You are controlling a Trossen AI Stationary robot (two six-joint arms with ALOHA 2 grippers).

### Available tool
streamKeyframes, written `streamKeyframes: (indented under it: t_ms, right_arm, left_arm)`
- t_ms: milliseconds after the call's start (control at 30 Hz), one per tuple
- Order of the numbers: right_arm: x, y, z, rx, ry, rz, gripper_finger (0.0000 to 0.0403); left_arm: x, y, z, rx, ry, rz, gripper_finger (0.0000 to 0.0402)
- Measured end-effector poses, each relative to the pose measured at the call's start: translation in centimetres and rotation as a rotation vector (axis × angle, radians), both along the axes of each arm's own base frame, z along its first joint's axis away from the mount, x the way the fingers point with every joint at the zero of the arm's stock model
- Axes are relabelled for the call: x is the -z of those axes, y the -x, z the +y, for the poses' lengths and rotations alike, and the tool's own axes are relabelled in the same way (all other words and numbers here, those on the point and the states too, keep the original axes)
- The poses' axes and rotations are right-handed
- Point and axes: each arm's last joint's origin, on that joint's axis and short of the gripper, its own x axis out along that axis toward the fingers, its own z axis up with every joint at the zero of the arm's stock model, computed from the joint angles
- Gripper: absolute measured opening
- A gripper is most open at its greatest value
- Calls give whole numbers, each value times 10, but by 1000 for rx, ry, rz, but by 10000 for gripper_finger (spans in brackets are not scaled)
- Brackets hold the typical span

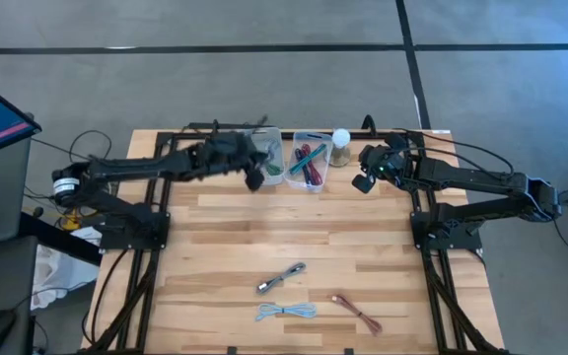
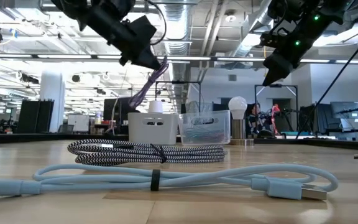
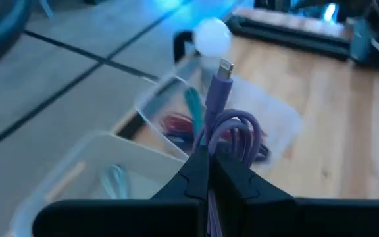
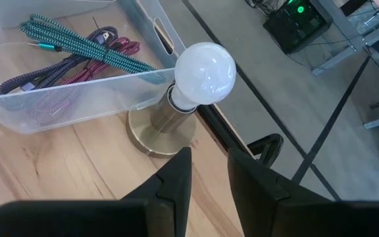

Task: Pick & Place USB Port
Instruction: Put the purple charger cable into the white bin

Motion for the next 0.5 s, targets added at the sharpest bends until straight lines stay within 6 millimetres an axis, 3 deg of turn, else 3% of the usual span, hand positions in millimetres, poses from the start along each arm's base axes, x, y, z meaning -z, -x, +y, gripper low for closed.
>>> streamKeyframes:
  t_ms: [267, 500]
  right_arm:
    - [0, 0, 0, 1, 4, -6, 92]
    - [-4, -3, -1, 0, 20, -48, 92]
  left_arm:
    - [-3, 23, 58, -94, 22, -71, 7]
    - [21, 15, 85, -75, 98, -115, 6]
